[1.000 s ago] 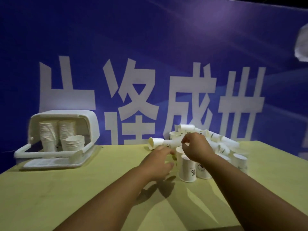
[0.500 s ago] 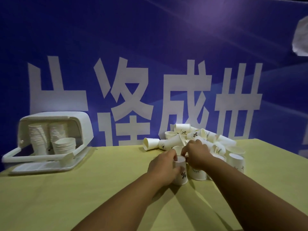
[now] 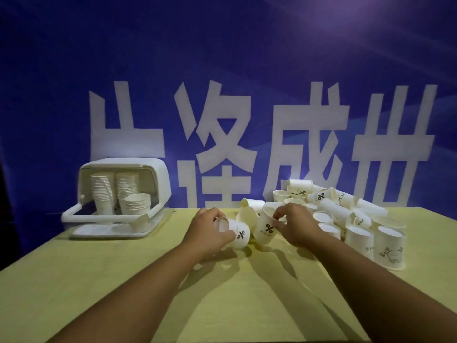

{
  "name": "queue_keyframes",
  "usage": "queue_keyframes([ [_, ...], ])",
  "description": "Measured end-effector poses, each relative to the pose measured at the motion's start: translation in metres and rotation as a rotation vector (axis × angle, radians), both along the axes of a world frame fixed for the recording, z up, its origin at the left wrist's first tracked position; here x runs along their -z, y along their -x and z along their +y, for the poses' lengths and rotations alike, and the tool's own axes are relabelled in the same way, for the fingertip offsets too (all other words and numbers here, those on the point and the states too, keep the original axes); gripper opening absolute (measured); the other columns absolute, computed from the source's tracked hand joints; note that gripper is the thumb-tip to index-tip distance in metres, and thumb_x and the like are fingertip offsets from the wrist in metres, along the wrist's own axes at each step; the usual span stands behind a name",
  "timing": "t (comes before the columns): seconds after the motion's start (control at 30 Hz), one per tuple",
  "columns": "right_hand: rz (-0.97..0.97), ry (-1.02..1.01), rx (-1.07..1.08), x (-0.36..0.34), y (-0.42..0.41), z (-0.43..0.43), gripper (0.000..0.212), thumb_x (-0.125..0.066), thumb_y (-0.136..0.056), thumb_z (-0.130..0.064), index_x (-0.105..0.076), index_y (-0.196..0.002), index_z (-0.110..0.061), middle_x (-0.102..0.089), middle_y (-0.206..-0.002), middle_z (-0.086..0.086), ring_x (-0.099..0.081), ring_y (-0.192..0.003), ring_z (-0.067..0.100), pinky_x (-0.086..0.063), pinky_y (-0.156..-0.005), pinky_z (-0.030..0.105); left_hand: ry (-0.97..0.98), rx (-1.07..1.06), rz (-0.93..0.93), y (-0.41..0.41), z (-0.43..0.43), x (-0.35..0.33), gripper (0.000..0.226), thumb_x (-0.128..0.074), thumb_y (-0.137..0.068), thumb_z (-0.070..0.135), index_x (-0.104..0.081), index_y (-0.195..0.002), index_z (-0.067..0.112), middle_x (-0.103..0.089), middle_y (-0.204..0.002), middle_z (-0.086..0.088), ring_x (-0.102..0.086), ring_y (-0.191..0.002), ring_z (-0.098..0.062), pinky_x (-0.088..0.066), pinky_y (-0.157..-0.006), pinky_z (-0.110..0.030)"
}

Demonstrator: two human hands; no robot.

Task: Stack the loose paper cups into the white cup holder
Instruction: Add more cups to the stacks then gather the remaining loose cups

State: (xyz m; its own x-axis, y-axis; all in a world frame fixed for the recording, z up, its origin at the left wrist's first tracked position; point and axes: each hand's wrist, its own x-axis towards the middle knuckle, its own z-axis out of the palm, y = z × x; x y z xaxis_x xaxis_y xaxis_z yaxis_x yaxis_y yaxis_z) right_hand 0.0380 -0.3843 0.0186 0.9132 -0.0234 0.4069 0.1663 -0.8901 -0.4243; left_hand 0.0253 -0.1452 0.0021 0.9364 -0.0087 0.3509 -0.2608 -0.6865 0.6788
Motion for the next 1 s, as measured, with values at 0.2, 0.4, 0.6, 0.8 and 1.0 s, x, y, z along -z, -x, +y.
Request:
queue_keyframes([
  [0.2, -0.016, -0.031, -0.067, 0.002, -0.010, 0.060, 0.027, -0.072, -0.089, -0.026, -0.071, -0.117, -0.023, -0.069, -0.122, -0.001, -0.061, -0.098, 0.016, -0.054, -0.087, 0.033, 0.104, -0.186, 0.080, 0.006, 0.067, 0.009, 0.045, -0.080, -0.073, 0.027, -0.042, -0.095, 0.020, -0.053, -0.092, 0.003, -0.048, -0.071, -0.012, -0.036, -0.054, -0.025],
  [0.4, -0.043, -0.054, -0.136, 0.007, -0.025, 0.119, 0.027, -0.075, -0.087, -0.028, -0.071, -0.114, -0.024, -0.068, -0.119, -0.003, -0.057, -0.096, 0.011, -0.053, -0.086, 0.031, 0.396, -0.181, 0.063, 0.004, 0.110, 0.019, 0.059, -0.078, -0.075, 0.012, -0.043, -0.121, 0.028, -0.055, -0.107, 0.000, -0.059, -0.082, -0.012, -0.042, -0.054, -0.021],
  [0.6, -0.074, -0.145, -0.165, 0.008, -0.051, 0.172, 0.021, -0.072, -0.089, -0.032, -0.069, -0.110, -0.031, -0.064, -0.116, -0.006, -0.051, -0.102, 0.013, -0.043, -0.097, 0.037, 0.429, -0.094, -0.043, -0.015, 0.142, 0.023, 0.093, -0.076, -0.075, 0.012, -0.030, -0.134, 0.066, -0.054, -0.131, 0.002, -0.062, -0.107, -0.018, -0.057, -0.070, -0.029],
  [0.8, -0.075, -0.379, -0.186, -0.005, -0.085, 0.226, 0.019, -0.069, -0.091, -0.031, -0.066, -0.109, -0.036, -0.058, -0.116, -0.005, -0.054, -0.104, 0.020, -0.046, -0.100, 0.049, 0.398, -0.327, -0.263, -0.046, 0.170, 0.009, 0.064, -0.087, -0.070, 0.032, -0.038, -0.108, 0.047, -0.062, -0.117, 0.002, -0.066, -0.094, -0.019, -0.062, -0.075, -0.045],
  [1.0, -0.148, -0.676, -0.331, -0.028, -0.110, 0.268, 0.014, -0.063, -0.096, -0.023, -0.068, -0.110, -0.024, -0.060, -0.105, -0.007, -0.058, -0.099, 0.015, -0.051, -0.085, 0.030, 0.345, -0.420, -0.559, -0.090, 0.204, -0.008, 0.029, -0.066, -0.093, 0.043, -0.050, -0.104, 0.022, -0.058, -0.115, -0.003, -0.062, -0.099, -0.025, -0.058, -0.079, -0.045],
])
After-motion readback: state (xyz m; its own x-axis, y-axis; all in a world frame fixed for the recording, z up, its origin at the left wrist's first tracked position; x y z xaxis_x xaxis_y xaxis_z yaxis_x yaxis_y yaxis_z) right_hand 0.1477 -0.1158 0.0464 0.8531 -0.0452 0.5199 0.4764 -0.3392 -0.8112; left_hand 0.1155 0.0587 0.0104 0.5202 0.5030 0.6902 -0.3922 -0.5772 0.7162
